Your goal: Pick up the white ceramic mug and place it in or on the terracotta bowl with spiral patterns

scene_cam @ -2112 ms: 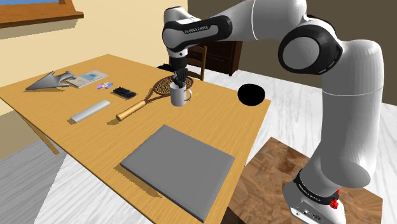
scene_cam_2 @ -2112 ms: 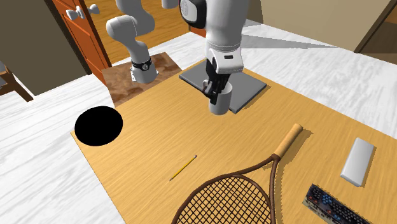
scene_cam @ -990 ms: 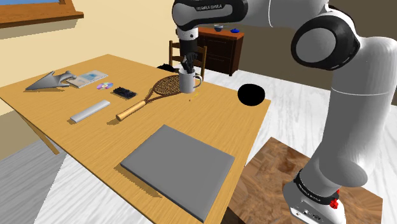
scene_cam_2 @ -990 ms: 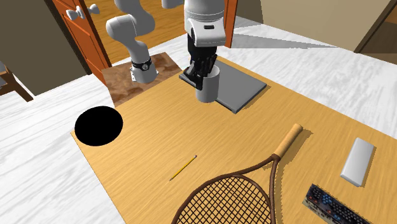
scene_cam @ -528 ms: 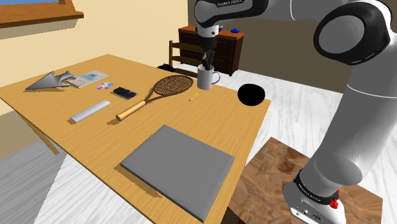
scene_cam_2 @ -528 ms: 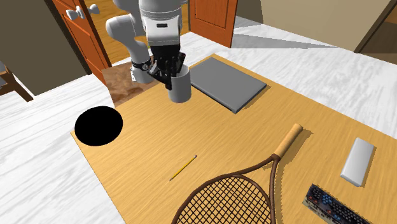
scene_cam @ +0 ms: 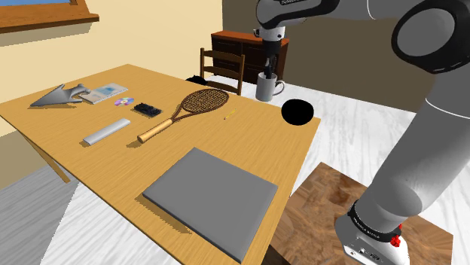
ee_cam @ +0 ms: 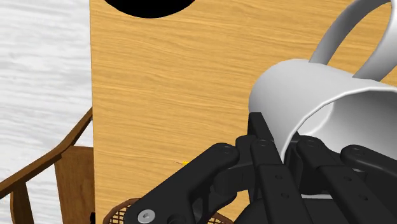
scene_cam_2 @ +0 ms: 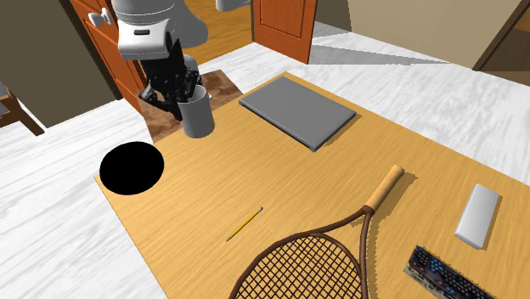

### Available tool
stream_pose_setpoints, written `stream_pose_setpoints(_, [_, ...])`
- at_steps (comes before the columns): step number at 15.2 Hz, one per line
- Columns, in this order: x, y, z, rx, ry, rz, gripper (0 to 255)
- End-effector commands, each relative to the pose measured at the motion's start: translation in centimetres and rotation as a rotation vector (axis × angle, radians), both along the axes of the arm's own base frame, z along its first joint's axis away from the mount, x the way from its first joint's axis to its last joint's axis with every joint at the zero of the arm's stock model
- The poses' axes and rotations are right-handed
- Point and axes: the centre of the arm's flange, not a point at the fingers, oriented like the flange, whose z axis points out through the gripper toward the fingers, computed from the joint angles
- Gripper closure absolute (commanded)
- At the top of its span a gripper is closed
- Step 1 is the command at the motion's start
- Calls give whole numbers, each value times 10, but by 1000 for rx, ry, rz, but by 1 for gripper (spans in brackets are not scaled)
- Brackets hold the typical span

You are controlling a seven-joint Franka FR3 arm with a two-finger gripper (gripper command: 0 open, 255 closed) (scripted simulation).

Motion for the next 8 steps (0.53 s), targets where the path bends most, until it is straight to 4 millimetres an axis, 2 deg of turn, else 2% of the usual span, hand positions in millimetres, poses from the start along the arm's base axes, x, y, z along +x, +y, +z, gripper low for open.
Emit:
stream_pose_setpoints(1, [-12, -24, 2, 0, 0, 1, 255])
stream_pose_setpoints(8, [-53, -107, 7, 0, 0, 1, 255])
